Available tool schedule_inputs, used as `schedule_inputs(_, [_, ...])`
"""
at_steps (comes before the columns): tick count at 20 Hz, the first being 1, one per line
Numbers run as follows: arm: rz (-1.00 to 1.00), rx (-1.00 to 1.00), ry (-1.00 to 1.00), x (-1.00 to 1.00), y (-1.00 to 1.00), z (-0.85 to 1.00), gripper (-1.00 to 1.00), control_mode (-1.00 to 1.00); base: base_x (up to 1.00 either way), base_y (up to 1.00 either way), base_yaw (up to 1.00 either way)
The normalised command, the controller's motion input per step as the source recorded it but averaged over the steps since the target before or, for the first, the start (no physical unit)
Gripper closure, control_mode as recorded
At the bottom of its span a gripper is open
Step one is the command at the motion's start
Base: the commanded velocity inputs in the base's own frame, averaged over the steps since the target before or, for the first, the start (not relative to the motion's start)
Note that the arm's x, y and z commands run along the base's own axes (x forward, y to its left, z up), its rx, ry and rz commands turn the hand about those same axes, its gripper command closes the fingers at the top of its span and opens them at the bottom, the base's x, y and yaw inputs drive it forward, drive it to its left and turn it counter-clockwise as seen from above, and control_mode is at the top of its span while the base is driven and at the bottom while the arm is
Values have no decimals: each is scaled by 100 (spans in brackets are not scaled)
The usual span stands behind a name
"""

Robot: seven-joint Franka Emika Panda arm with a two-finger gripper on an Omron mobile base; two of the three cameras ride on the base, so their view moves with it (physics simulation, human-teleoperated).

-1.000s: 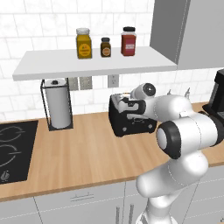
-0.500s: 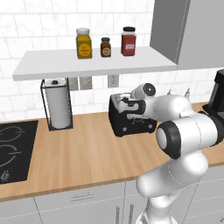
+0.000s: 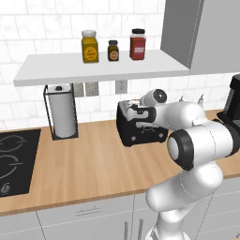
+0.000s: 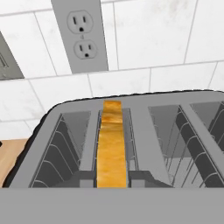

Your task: Start the toaster. Once the lever pops up, take the bread to the plate on the dining counter.

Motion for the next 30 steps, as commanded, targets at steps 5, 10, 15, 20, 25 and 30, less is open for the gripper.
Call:
schedule_inputs(5, [0,0,0,0,0,0,100,-100,0,0,0])
schedule_inputs(10, [0,0,0,0,0,0,100,-100,0,0,0])
schedule_inputs(15, [0,0,0,0,0,0,100,-100,0,0,0])
schedule_inputs(20, [0,0,0,0,0,0,100,-100,0,0,0])
schedule_inputs(25, [-1,0,-4,-4,8,18,100,-100,0,0,0])
schedule_inputs(30, [0,0,-1,-16,2,42,100,-100,0,0,0])
